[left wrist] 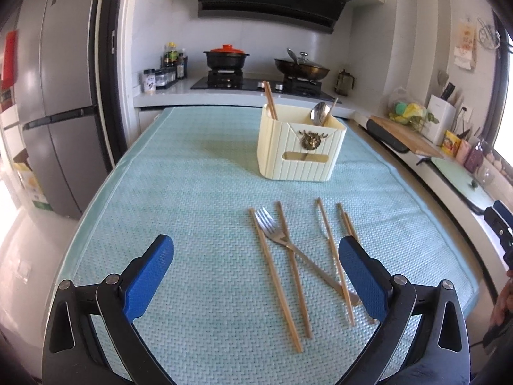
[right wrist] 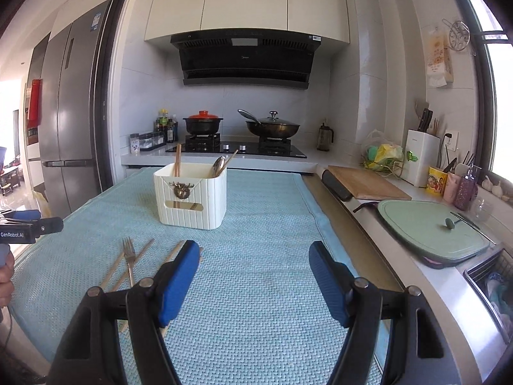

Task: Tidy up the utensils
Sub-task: 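Open both tools to release the items and withdraw from the holder, then grasp a wooden chopstick with the left tool while the right tool grasps another chopstick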

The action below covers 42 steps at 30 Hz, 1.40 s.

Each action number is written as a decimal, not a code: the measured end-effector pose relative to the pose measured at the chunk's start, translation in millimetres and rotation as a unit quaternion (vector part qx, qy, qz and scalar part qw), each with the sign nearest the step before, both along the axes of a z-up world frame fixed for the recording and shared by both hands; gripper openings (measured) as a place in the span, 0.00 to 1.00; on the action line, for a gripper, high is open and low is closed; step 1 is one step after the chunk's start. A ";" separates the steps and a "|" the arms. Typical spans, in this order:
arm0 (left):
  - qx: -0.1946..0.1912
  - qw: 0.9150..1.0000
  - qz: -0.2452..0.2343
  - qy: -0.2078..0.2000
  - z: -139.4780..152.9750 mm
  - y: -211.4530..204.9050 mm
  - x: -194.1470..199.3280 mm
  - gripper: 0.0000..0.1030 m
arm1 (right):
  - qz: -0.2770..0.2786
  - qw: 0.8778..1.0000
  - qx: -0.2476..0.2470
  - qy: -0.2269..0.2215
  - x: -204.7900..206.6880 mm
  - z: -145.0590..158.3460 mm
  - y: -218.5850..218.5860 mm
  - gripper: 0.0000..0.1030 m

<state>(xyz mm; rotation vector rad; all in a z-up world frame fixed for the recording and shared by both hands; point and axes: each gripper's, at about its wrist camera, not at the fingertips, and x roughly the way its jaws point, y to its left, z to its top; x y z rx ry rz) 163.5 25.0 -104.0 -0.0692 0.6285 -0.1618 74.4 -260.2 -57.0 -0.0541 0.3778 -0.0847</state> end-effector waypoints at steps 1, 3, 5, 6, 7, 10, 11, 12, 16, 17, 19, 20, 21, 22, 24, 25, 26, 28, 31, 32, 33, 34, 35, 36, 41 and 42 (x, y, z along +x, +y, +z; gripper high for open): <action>-0.002 1.000 0.001 -0.001 -1.6 3.0 -1.4 1.00 | 0.001 1.000 0.001 -0.001 0.7 -0.7 0.1 0.70; -0.013 1.000 -0.002 0.007 -5.8 9.0 -1.7 0.99 | 0.003 1.000 0.004 0.002 2.2 -4.2 1.0 0.70; -0.023 1.000 -0.001 0.018 -11.1 14.1 -1.5 1.00 | 0.005 1.000 0.007 0.007 2.4 -9.3 2.4 0.70; -0.026 0.999 0.002 0.023 -14.1 16.1 -2.0 1.00 | 0.006 1.000 0.009 0.010 2.9 -12.1 2.9 0.70; -0.029 0.999 0.005 0.029 -17.3 17.3 -2.4 1.00 | 0.007 1.000 0.010 0.012 3.2 -14.7 3.3 0.70; -0.033 0.998 0.005 0.045 -25.8 14.8 -4.2 0.99 | 0.008 1.000 0.008 0.021 1.8 -24.0 5.4 0.70; -0.031 0.998 0.003 0.048 -28.4 12.5 -4.8 0.99 | 0.007 1.000 0.007 0.024 1.6 -27.3 5.6 0.70; -0.026 0.998 0.003 0.052 -30.9 10.2 -5.0 0.99 | 0.006 1.000 0.007 0.028 1.2 -30.2 6.3 0.70; -0.007 0.998 0.005 0.061 -38.1 3.2 -4.3 0.99 | 0.007 0.999 0.005 0.040 2.4 -38.5 8.2 0.70; -0.004 0.998 0.006 0.061 -39.3 2.1 -4.1 0.99 | 0.008 0.999 0.007 0.043 3.3 -40.0 8.5 0.70; -0.004 0.998 0.010 0.066 -41.7 2.1 -1.9 0.99 | 0.012 0.999 0.013 0.050 5.2 -42.0 8.0 0.70; -0.008 0.998 0.012 0.069 -42.9 3.1 -0.2 0.99 | 0.015 0.998 0.016 0.054 7.0 -42.7 8.4 0.70; -0.012 0.997 0.014 0.072 -43.8 4.9 2.0 0.99 | 0.019 0.998 0.018 0.057 8.6 -43.4 9.7 0.69; -0.017 0.997 0.017 0.074 -44.4 6.3 4.1 0.99 | 0.022 0.998 0.018 0.059 9.9 -43.6 10.9 0.67; -0.023 0.997 0.020 0.076 -45.1 8.2 10.1 0.99 | 0.026 0.998 0.014 0.060 12.5 -43.0 13.0 0.67; -0.022 0.997 0.020 0.076 -45.7 8.4 13.5 0.99 | 0.027 0.998 0.015 0.061 14.8 -43.0 13.4 0.67; -0.020 0.997 0.021 0.076 -46.9 8.4 17.0 0.99 | 0.031 0.997 0.016 0.065 17.9 -43.7 13.8 0.67; -0.016 0.996 0.024 0.081 -51.4 7.9 22.9 0.99 | 0.037 0.996 0.019 0.076 25.5 -47.5 15.4 0.67; -0.018 0.995 0.025 0.093 -59.3 8.4 27.9 0.99 | 0.049 0.993 0.033 0.099 33.6 -55.9 17.5 0.67; -0.019 0.995 0.025 0.095 -61.2 8.4 28.2 0.99 | 0.051 0.993 0.036 0.105 35.1 -58.8 18.5 0.67; -0.020 0.995 0.025 0.098 -62.7 8.1 29.4 0.99 | 0.054 0.992 0.036 0.112 36.8 -62.1 19.8 0.66; -0.021 0.994 0.023 0.100 -64.1 7.3 30.9 0.99 | 0.057 0.991 0.033 0.121 39.0 -65.6 21.5 0.61; -0.020 0.994 0.021 0.102 -65.0 6.5 32.9 0.99 | 0.060 0.989 0.031 0.130 42.2 -69.2 23.6 0.53; -0.018 0.994 0.020 0.103 -65.1 5.8 35.2 0.99 | 0.066 0.987 0.031 0.141 46.9 -73.2 25.3 0.50; -0.009 0.994 0.018 0.109 -69.6 -1.1 52.2 0.99 | 0.093 0.974 0.080 0.193 81.6 -90.6 28.5 0.33; -0.011 0.993 0.016 0.114 -72.3 -2.3 56.4 0.99 | 0.096 0.971 0.088 0.202 89.0 -94.1 29.6 0.32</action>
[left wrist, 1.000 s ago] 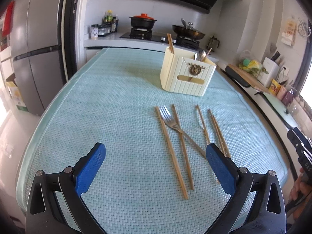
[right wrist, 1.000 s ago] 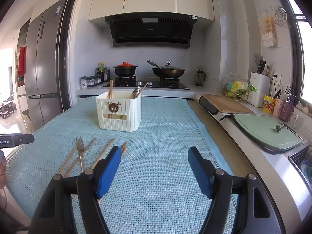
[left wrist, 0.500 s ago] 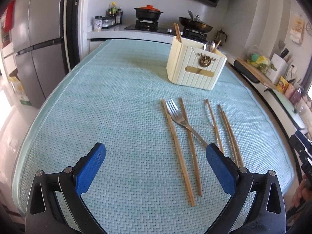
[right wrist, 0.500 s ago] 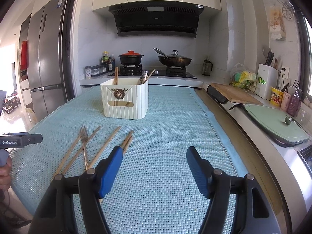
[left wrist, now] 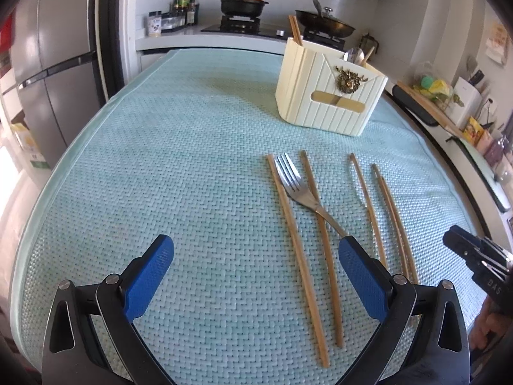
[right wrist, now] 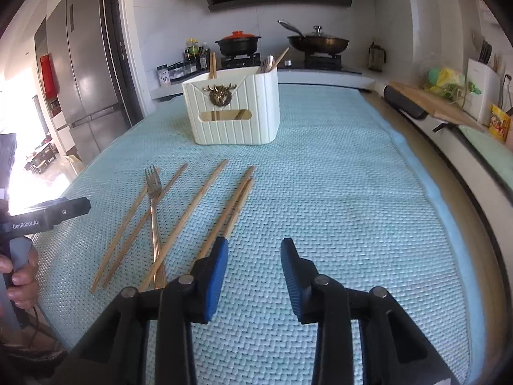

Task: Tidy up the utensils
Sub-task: 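Grasp a wooden chopstick with the left tool while the right tool grasps another chopstick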

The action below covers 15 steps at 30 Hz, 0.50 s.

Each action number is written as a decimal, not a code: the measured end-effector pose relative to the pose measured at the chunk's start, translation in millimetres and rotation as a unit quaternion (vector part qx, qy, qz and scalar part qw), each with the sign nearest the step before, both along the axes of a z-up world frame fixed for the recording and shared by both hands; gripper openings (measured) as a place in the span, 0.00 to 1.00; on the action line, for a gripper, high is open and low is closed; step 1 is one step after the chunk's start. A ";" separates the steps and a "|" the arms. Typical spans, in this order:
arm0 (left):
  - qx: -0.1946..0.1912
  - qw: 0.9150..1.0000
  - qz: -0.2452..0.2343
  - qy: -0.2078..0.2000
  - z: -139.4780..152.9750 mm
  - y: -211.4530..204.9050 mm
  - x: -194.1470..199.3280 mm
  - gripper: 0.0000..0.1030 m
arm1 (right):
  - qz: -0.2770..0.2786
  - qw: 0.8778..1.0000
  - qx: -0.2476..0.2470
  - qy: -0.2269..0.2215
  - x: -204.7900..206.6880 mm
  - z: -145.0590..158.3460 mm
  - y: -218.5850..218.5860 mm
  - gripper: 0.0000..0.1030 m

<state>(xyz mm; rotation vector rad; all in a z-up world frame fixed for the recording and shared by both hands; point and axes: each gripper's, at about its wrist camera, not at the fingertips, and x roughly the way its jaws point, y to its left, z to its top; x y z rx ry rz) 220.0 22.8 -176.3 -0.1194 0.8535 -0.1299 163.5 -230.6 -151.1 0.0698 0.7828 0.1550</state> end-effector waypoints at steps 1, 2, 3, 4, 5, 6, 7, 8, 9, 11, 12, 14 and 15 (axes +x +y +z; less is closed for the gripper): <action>-0.001 1.000 0.000 0.005 -3.0 -0.6 3.6 0.99 | 0.002 1.000 0.009 0.008 7.1 -2.8 1.2 0.29; 0.001 1.000 0.002 0.011 -6.2 -1.8 7.1 0.99 | 0.005 1.000 0.014 0.017 14.1 -5.8 3.4 0.25; 0.002 1.000 0.003 0.014 -8.9 -2.6 9.4 0.99 | 0.008 1.000 0.016 0.025 20.7 -8.7 6.0 0.24; 0.006 1.000 0.003 0.017 -11.9 -4.3 11.9 0.99 | 0.012 0.999 0.017 0.030 26.4 -11.4 9.3 0.23; 0.012 1.000 0.005 0.020 -14.8 -6.1 13.9 0.99 | 0.018 0.999 0.017 0.035 31.3 -14.0 13.4 0.23; 0.019 1.000 0.006 0.022 -17.5 -7.8 15.8 0.99 | 0.022 0.999 0.012 0.041 34.9 -16.2 17.6 0.23; 0.026 0.999 0.007 0.024 -20.2 -9.2 17.2 0.99 | 0.026 0.999 0.008 0.045 38.1 -18.6 21.8 0.23; 0.034 0.999 0.009 0.027 -22.5 -11.2 19.0 0.99 | 0.032 0.998 0.004 0.049 40.6 -21.4 26.3 0.23; 0.043 0.999 0.009 0.030 -24.9 -13.4 20.3 0.99 | 0.037 0.998 -0.003 0.056 42.2 -24.6 30.4 0.23; 0.064 0.997 0.006 0.033 -29.8 -18.6 22.3 0.99 | 0.042 0.997 -0.018 0.067 44.2 -31.6 38.0 0.23; 0.077 0.996 0.007 0.033 -32.2 -20.5 23.1 0.99 | 0.042 0.996 -0.025 0.071 44.4 -34.6 40.4 0.23; 0.099 0.994 0.010 0.042 -38.5 -22.9 25.7 0.99 | 0.040 0.997 -0.034 0.065 43.0 -35.1 42.8 0.23; 0.100 0.994 0.010 0.048 -40.6 -22.5 26.6 0.99 | 0.040 0.996 -0.040 0.064 43.1 -35.2 44.0 0.23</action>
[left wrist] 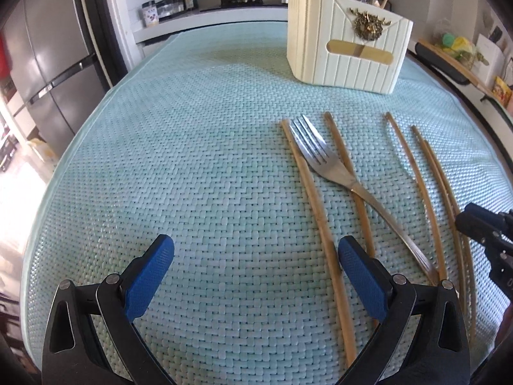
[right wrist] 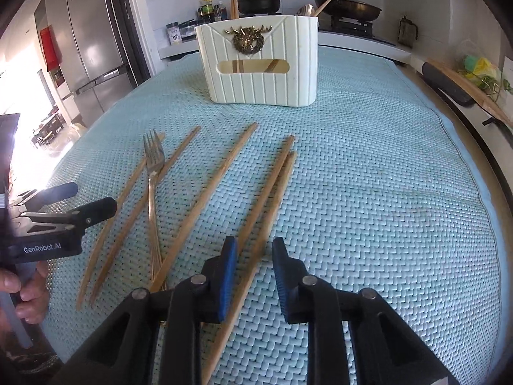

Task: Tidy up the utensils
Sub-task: 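Grasp a wooden chopstick with the left tool while the right tool grasps another chopstick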

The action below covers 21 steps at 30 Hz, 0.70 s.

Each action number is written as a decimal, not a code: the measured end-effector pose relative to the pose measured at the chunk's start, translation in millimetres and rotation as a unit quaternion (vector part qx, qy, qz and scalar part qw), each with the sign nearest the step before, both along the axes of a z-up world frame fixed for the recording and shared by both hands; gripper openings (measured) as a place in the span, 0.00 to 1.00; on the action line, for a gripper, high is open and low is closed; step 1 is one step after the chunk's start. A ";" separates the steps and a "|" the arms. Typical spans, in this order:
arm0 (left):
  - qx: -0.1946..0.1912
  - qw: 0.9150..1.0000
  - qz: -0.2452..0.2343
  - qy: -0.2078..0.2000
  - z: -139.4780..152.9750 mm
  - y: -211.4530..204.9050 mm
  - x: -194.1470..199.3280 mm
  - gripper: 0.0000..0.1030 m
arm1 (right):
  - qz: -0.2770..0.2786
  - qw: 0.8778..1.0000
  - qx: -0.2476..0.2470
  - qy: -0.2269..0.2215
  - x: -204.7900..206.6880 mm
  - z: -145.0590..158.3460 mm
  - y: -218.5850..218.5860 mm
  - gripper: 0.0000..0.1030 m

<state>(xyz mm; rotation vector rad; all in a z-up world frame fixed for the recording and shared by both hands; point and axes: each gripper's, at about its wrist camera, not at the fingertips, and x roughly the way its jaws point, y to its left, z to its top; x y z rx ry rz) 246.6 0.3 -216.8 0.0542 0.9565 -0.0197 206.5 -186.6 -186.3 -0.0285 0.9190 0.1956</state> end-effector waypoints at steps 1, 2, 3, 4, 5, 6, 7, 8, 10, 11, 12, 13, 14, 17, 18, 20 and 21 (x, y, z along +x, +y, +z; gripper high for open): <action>-0.005 1.000 0.001 0.001 0.1 1.1 0.6 0.99 | -0.004 1.000 -0.007 0.000 0.6 -0.1 -0.6 0.23; -0.005 1.000 0.003 0.001 0.5 2.3 0.7 0.99 | -0.007 1.000 -0.012 0.003 0.4 -1.2 -1.9 0.22; -0.001 1.000 0.004 0.003 0.4 3.1 0.9 0.99 | -0.011 1.000 -0.012 0.008 -0.1 -2.3 -5.2 0.20; 0.003 1.000 0.004 0.002 0.5 4.2 0.5 0.99 | -0.016 1.000 -0.012 0.005 -2.2 -2.2 -8.1 0.17; 0.005 1.000 0.003 0.003 0.7 5.4 -0.2 0.99 | -0.021 1.000 -0.014 0.007 -4.2 -2.3 -10.9 0.17; 0.005 1.000 0.002 0.004 0.9 7.4 0.3 0.99 | -0.024 1.000 -0.014 0.008 -6.5 -1.6 -14.9 0.17; 0.002 1.000 0.001 0.006 1.0 9.1 0.2 0.99 | -0.026 1.000 -0.010 0.011 -8.6 -1.2 -17.5 0.16; -0.001 1.000 0.000 0.009 0.8 10.6 1.1 0.99 | -0.028 0.999 -0.009 0.013 -10.3 -0.6 -19.6 0.16; -0.007 1.000 -0.005 0.015 0.8 11.9 3.4 0.99 | -0.027 0.999 -0.004 0.017 -10.7 -0.3 -23.1 0.16; -0.009 1.000 -0.008 0.018 0.3 12.8 5.4 0.99 | -0.028 0.999 -0.001 0.019 -10.5 0.0 -24.8 0.18; -0.012 1.000 -0.011 0.021 0.3 13.5 7.0 0.98 | -0.029 0.999 0.002 0.023 -9.7 -0.3 -27.0 0.20; -0.015 0.999 -0.016 0.025 0.1 13.5 9.5 0.98 | -0.027 0.999 0.006 0.027 -8.1 -0.2 -28.8 0.20; -0.019 0.999 -0.022 0.030 -0.3 14.5 14.2 0.98 | -0.025 0.999 0.006 0.031 -5.3 0.4 -30.5 0.20; -0.020 0.998 -0.038 0.038 1.4 12.7 26.0 0.93 | -0.017 0.999 -0.001 0.041 6.2 0.9 -30.6 0.21; -0.021 0.998 -0.044 0.041 2.1 12.4 30.9 0.89 | -0.016 0.999 -0.005 0.044 10.9 0.8 -30.3 0.21; -0.022 0.997 -0.051 0.046 4.2 7.5 37.0 0.83 | -0.012 0.999 -0.008 0.050 20.7 0.9 -30.2 0.21; -0.023 0.997 -0.053 0.050 4.9 6.3 42.0 0.79 | -0.011 0.999 -0.010 0.052 25.1 0.7 -28.8 0.21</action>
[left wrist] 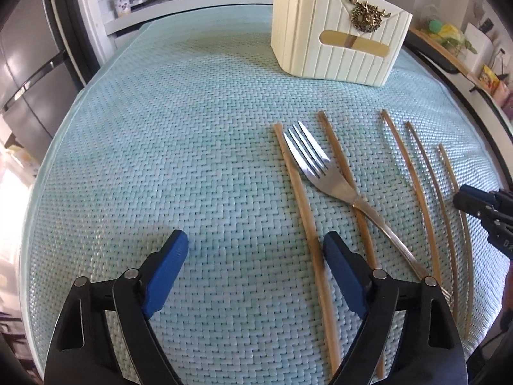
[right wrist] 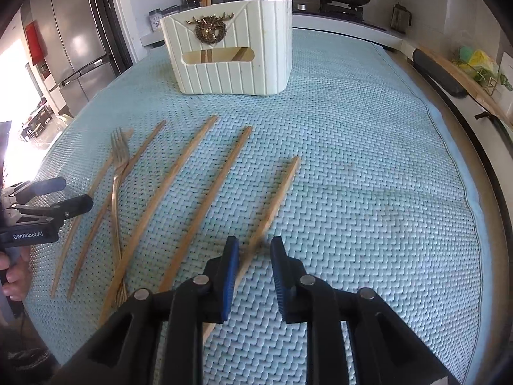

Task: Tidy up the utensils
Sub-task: 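Grasp a wooden chopstick with the left tool while the right tool grasps another chopstick, then lift both chopsticks over the cream holder and lower them inside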

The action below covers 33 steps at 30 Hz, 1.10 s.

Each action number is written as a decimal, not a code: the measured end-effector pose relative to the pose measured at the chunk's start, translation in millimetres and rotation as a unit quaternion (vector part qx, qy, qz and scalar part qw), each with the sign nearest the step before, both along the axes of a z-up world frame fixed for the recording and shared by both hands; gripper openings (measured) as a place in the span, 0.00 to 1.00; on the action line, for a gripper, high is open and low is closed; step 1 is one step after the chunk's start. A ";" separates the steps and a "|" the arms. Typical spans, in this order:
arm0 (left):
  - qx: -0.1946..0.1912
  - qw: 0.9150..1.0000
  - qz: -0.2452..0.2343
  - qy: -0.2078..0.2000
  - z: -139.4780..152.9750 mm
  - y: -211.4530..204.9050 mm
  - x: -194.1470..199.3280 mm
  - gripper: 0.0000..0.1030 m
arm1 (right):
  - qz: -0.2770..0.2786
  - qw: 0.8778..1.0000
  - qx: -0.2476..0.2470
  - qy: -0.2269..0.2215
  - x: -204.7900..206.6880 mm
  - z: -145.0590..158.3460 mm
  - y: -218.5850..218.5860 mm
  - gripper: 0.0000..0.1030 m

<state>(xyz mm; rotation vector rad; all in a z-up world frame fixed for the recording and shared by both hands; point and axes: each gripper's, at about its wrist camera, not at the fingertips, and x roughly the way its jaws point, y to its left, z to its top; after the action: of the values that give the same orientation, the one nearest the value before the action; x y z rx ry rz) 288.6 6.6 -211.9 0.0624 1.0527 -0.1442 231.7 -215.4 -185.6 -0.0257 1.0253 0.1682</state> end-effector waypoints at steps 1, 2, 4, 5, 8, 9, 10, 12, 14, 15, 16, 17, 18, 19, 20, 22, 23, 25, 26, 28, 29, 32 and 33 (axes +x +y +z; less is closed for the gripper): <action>0.000 1.000 -0.003 0.004 0.9 -1.9 4.5 0.78 | 0.000 1.000 -0.004 0.002 5.5 -0.2 0.0 0.21; -0.001 1.000 -0.007 0.007 1.3 -3.9 8.6 0.75 | 0.000 1.000 -0.005 0.004 11.2 -0.2 -0.5 0.21; 0.000 1.000 -0.018 0.014 2.1 -10.5 19.4 0.72 | -0.004 1.000 0.000 0.010 25.5 -0.2 -2.7 0.21; 0.001 1.000 -0.024 0.017 3.4 -15.4 22.1 0.70 | -0.009 1.000 0.003 0.015 32.6 -0.4 -4.4 0.21; 0.009 0.999 -0.034 0.022 4.1 -24.5 33.8 0.59 | -0.013 0.999 0.017 0.027 51.8 1.0 -6.5 0.20; 0.007 0.999 -0.038 0.022 5.1 -26.8 36.0 0.51 | -0.017 0.999 0.019 0.030 57.7 1.7 -7.0 0.20; 0.008 0.999 -0.040 0.023 6.0 -28.0 38.0 0.46 | -0.020 0.999 0.020 0.033 62.1 1.9 -7.5 0.20; 0.002 0.999 -0.047 0.026 7.7 -31.1 39.5 0.18 | -0.024 0.999 0.026 0.036 68.6 1.2 -10.1 0.15; -0.001 0.998 -0.048 0.026 8.1 -32.1 38.8 0.09 | -0.030 0.998 0.040 0.036 73.4 1.4 -12.8 0.09; -0.008 0.999 -0.048 0.025 8.2 -31.6 38.2 0.08 | -0.031 0.998 0.048 0.036 74.2 1.4 -14.7 0.09; -0.013 0.999 -0.045 0.022 8.2 -29.9 37.6 0.08 | -0.033 0.997 0.054 0.035 74.2 1.1 -15.8 0.08; -0.018 0.999 -0.043 0.020 8.3 -28.1 36.3 0.07 | -0.036 0.997 0.060 0.032 73.8 1.1 -17.5 0.08; -0.025 0.999 -0.041 0.017 8.3 -25.7 35.3 0.05 | -0.038 0.996 0.070 0.029 73.6 2.2 -23.0 0.07; -0.033 0.999 -0.038 0.016 8.7 -22.2 34.4 0.05 | -0.041 0.996 0.080 0.026 71.6 3.1 -26.7 0.07; -0.041 0.998 -0.034 0.017 9.4 -18.3 32.5 0.05 | -0.045 0.995 0.092 0.021 68.1 5.5 -31.6 0.07; -0.054 0.998 -0.024 0.009 15.0 -9.8 28.6 0.04 | -0.050 0.992 0.114 0.008 60.9 13.9 -40.2 0.07; -0.060 0.998 -0.022 0.002 19.4 -4.7 26.9 0.04 | -0.051 0.991 0.121 -0.001 57.2 20.0 -43.2 0.07; -0.073 0.997 -0.017 -0.013 32.7 2.5 19.9 0.04 | -0.049 0.990 0.132 -0.021 47.9 35.4 -48.6 0.07; -0.079 0.997 -0.014 -0.021 40.1 6.3 15.3 0.04 | -0.048 0.989 0.137 -0.031 42.9 44.1 -50.8 0.07; -0.091 0.995 -0.010 -0.037 55.1 16.2 11.2 0.04 | -0.043 0.988 0.141 -0.054 31.7 62.6 -54.5 0.07; -0.098 0.994 -0.007 -0.046 63.7 20.1 6.2 0.04 | -0.040 0.987 0.144 -0.066 26.3 72.7 -53.9 0.07; -0.113 0.991 -0.006 -0.075 89.4 28.4 -8.7 0.04 | -0.033 0.984 0.149 -0.097 14.1 98.2 -53.0 0.07; -0.118 0.989 -0.006 -0.086 99.1 31.2 -14.8 0.04 | -0.030 0.982 0.149 -0.107 8.5 106.5 -53.3 0.07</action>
<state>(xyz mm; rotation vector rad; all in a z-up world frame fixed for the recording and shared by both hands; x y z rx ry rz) 273.7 37.8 -112.8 -0.1303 0.8575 -0.2686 240.2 -268.7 -79.2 0.2556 0.7771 0.2569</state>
